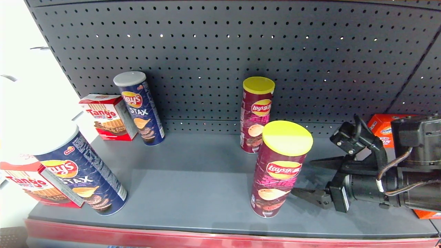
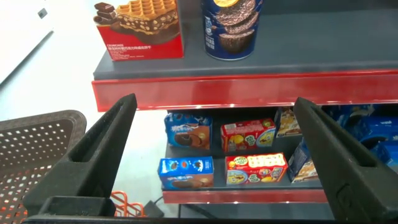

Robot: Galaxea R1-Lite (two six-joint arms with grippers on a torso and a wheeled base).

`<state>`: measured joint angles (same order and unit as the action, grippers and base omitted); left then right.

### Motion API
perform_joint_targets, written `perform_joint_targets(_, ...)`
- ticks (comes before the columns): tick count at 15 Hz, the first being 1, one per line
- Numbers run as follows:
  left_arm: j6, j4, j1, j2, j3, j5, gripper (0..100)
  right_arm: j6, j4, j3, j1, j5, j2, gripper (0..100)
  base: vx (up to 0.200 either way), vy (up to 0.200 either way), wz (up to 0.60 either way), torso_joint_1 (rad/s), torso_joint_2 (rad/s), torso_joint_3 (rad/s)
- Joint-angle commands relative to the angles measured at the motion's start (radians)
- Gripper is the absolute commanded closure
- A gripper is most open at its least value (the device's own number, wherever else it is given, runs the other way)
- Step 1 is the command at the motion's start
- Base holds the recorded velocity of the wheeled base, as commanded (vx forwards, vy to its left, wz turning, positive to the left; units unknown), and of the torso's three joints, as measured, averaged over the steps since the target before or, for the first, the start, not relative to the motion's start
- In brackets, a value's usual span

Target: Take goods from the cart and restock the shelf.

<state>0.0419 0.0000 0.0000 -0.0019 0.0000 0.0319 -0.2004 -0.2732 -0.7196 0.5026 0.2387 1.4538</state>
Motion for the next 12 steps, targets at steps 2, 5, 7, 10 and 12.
perform_joint_targets(2,0.000,0.000,0.000,0.002,0.000,-0.001,0,-0.002,0.000,0.008,-0.010,0.001,0.005,0,0.000,0.000,0.00,0.000,0.00,0.000)
perform_joint_targets(5,0.000,0.000,0.000,0.002,0.000,0.002,0,-0.004,-0.001,-0.014,-0.018,0.001,0.014,0,0.000,0.000,0.00,0.000,0.00,0.000)
perform_joint_targets(7,-0.002,0.000,0.000,0.002,0.000,-0.001,0,-0.007,-0.003,-0.029,-0.013,0.001,0.033,0,0.000,0.000,0.00,0.000,0.00,0.000)
perform_joint_targets(10,-0.002,0.000,0.000,0.002,0.000,-0.001,0,-0.010,-0.014,-0.035,-0.001,0.001,0.043,0,0.000,0.000,0.00,0.000,0.00,0.000)
perform_joint_targets(12,-0.002,0.000,0.000,0.002,0.000,0.000,0,-0.013,-0.015,-0.037,0.010,0.001,0.056,0,0.000,0.000,0.00,0.000,0.00,0.000)
